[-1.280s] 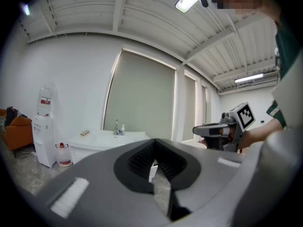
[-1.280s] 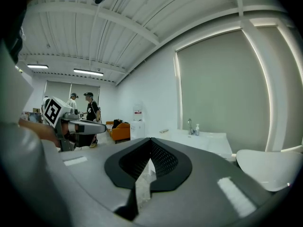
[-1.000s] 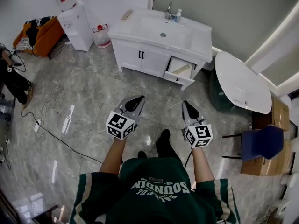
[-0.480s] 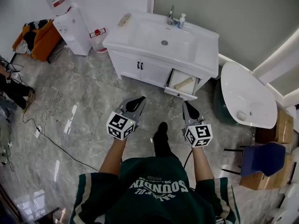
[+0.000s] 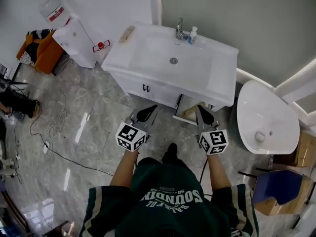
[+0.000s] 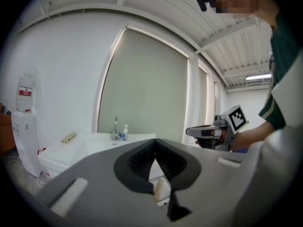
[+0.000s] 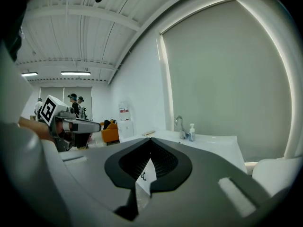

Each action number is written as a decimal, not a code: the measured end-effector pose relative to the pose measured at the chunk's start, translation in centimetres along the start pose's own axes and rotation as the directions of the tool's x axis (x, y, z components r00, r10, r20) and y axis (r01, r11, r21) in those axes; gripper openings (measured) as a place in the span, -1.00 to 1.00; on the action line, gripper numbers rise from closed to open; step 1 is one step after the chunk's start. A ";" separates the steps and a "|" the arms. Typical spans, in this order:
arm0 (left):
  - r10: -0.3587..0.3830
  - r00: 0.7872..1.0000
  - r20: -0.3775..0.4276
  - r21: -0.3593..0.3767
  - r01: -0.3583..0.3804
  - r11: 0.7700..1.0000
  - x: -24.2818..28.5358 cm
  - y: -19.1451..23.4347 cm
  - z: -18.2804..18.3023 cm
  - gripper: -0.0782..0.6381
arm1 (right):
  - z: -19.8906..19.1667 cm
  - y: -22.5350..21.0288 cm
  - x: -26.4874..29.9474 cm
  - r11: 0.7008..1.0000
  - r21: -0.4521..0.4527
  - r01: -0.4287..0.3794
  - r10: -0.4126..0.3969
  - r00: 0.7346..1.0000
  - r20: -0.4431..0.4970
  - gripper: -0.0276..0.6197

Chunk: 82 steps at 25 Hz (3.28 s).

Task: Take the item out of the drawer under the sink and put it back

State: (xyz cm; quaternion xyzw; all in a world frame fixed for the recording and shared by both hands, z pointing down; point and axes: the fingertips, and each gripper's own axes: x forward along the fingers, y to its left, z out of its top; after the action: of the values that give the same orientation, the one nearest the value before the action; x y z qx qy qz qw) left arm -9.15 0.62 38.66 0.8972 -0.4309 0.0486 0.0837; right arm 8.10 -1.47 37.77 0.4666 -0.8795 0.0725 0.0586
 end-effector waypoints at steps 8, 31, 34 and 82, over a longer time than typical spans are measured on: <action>-0.080 0.997 0.006 0.003 0.080 0.997 6.3 3.3 0.9 -0.64 | 1.7 -2.9 5.5 1.000 -0.018 0.020 -0.020 1.000 0.011 -0.91; -0.215 0.974 -0.069 -0.027 0.213 0.977 12.5 4.1 -1.1 -0.64 | -1.4 -6.5 6.3 0.991 0.043 0.126 -0.124 0.991 -0.055 -0.91; -0.222 0.972 -0.080 -0.035 0.220 0.975 12.8 3.9 -1.7 -0.64 | -2.0 -6.7 6.2 0.990 0.052 0.130 -0.126 0.990 -0.067 -0.91; -0.370 0.858 -0.357 -0.268 0.286 0.920 15.1 2.1 -23.3 -0.64 | -40.1 -18.1 10.8 0.583 0.445 0.680 -0.373 0.710 -0.597 -0.22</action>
State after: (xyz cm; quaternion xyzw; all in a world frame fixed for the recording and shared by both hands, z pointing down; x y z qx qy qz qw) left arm -1.74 -7.74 64.18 0.9149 -0.2473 0.1713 0.2693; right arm 18.48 -12.98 80.35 0.6741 -0.5761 0.4482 0.1134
